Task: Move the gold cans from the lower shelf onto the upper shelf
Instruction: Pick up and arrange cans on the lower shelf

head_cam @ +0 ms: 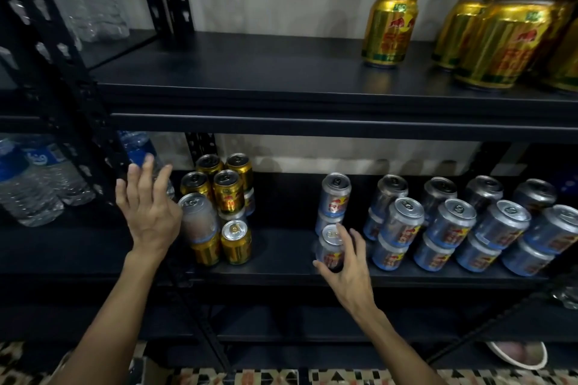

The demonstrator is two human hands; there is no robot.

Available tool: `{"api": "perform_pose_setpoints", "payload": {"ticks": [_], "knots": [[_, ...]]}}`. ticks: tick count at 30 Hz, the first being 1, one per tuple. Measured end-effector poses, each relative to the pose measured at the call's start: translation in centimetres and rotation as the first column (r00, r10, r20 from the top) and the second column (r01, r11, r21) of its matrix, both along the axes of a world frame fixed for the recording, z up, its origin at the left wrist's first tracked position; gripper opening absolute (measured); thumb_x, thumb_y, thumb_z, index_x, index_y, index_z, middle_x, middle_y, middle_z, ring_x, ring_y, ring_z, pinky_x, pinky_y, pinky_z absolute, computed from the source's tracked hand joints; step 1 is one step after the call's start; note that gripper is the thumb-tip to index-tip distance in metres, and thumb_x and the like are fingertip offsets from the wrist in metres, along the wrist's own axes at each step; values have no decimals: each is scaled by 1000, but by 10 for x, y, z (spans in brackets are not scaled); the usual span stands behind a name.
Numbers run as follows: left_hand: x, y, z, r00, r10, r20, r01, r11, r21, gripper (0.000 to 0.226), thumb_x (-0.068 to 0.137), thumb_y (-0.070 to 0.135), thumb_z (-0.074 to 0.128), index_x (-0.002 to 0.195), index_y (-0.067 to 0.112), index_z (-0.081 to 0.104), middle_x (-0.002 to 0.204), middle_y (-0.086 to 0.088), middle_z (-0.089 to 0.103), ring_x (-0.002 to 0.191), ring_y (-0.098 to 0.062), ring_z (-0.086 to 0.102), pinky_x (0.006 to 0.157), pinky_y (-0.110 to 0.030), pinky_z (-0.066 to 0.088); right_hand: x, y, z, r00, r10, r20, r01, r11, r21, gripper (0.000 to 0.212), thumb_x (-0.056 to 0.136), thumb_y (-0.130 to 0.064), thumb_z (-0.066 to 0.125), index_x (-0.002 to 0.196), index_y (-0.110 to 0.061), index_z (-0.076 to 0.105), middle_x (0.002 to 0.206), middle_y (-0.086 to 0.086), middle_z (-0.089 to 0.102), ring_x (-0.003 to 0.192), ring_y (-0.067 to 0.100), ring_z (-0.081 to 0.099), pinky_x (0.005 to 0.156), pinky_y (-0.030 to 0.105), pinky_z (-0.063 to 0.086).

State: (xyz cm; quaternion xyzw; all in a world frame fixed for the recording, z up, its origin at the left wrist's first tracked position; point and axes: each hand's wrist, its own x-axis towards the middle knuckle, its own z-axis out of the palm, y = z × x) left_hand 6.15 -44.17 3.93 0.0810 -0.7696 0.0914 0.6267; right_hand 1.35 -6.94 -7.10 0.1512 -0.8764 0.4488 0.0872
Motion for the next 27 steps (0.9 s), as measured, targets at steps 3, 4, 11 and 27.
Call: {"api": "perform_pose_setpoints", "payload": {"ticks": [3,4,11,27], "knots": [[10,3,-3,997,-65,32,62,994,86,49,93,-11,38,139,5,47,153,-16,35,152,-21,10,123,-39,5,7,-15,18,987,-55,-151,52,998,-21,82,81,-40,82,151,-33,38,162,6,24,144,32,38,107,57,46],[13,4,-5,996,-80,45,75,992,106,54,90,-13,38,141,4,43,153,-18,34,152,-21,9,124,-40,6,10,-21,25,979,-41,-199,34,999,-38,80,82,-38,82,150,-32,39,162,8,25,145,33,37,108,57,46],[21,3,-4,981,-135,141,115,984,140,70,89,-12,34,155,9,21,166,2,-3,152,-19,0,124,-41,4,23,-89,58,950,201,-237,-226,971,-79,66,91,-26,75,148,-34,42,159,-3,31,150,16,31,118,35,33],[40,2,-12,954,-224,200,173,954,243,63,92,-10,42,151,4,26,161,-10,20,151,-23,15,121,-40,22,24,-203,87,861,502,-84,-499,865,51,82,89,-33,77,156,-38,30,145,-9,35,130,7,45,103,24,44]]}}
